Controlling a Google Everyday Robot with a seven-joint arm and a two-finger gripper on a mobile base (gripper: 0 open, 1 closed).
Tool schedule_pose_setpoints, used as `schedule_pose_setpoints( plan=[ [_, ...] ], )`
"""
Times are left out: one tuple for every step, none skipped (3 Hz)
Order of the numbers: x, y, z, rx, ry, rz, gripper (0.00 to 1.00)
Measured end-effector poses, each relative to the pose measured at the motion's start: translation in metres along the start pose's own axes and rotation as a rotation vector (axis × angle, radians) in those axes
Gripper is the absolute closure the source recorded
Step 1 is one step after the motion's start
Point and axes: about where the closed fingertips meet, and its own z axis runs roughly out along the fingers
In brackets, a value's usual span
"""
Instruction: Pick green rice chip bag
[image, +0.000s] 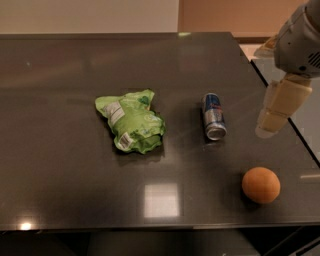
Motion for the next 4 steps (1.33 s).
schedule_pose_setpoints(
  plan=[
    [-0.034,-0.011,0.013,-0.028,-0.058,-0.032,0.00],
    [-0.069,-0.011,0.031,-0.075,-0.088,-0.039,0.00],
    [-0.101,-0.004,0.052,-0.109,-0.090,-0.012,0.00],
    [-0.128,0.005,0.079,-0.121,-0.062,0.026,0.00]
  ],
)
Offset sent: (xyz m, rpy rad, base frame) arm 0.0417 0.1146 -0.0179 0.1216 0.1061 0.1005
